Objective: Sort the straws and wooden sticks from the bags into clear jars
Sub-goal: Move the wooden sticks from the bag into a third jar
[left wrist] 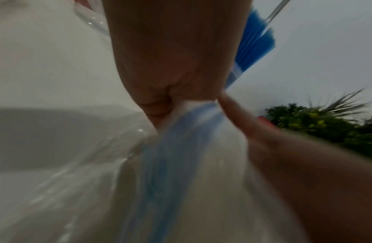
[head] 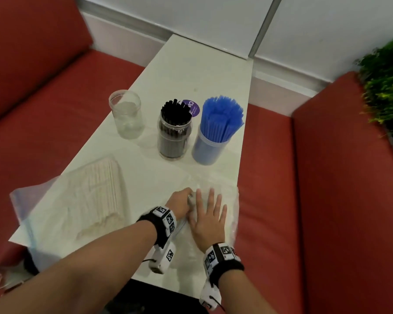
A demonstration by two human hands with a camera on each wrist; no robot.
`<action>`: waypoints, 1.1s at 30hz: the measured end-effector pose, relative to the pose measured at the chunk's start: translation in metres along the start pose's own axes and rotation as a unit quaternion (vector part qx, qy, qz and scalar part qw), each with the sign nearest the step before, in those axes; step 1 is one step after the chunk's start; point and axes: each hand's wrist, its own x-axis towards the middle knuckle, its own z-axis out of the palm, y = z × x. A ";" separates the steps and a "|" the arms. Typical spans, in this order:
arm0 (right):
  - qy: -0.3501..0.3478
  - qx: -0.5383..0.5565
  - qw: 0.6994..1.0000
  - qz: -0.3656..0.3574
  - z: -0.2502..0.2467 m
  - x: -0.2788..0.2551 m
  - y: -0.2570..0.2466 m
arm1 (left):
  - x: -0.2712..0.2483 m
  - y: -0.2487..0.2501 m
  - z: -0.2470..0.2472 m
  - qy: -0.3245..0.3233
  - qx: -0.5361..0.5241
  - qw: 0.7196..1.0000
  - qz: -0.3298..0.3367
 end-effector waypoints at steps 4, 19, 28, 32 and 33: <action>-0.137 -0.039 0.989 0.050 0.031 -0.002 0.019 | 0.002 -0.019 -0.006 -0.038 -0.103 0.994 -0.018; -0.044 -0.089 0.984 0.149 -0.028 0.049 -0.044 | -0.087 -0.123 -0.213 0.420 0.029 0.829 -0.369; 0.011 -0.066 0.994 0.090 -0.036 0.050 -0.133 | -0.165 -0.200 -0.240 0.259 -0.140 0.864 -0.408; -0.002 0.112 0.994 -0.006 -0.049 0.045 -0.168 | -0.143 -0.168 -0.273 0.237 -0.311 0.867 -0.310; -0.032 0.220 0.974 -0.046 -0.057 0.043 -0.181 | -0.136 -0.150 -0.281 0.202 -0.328 0.884 -0.263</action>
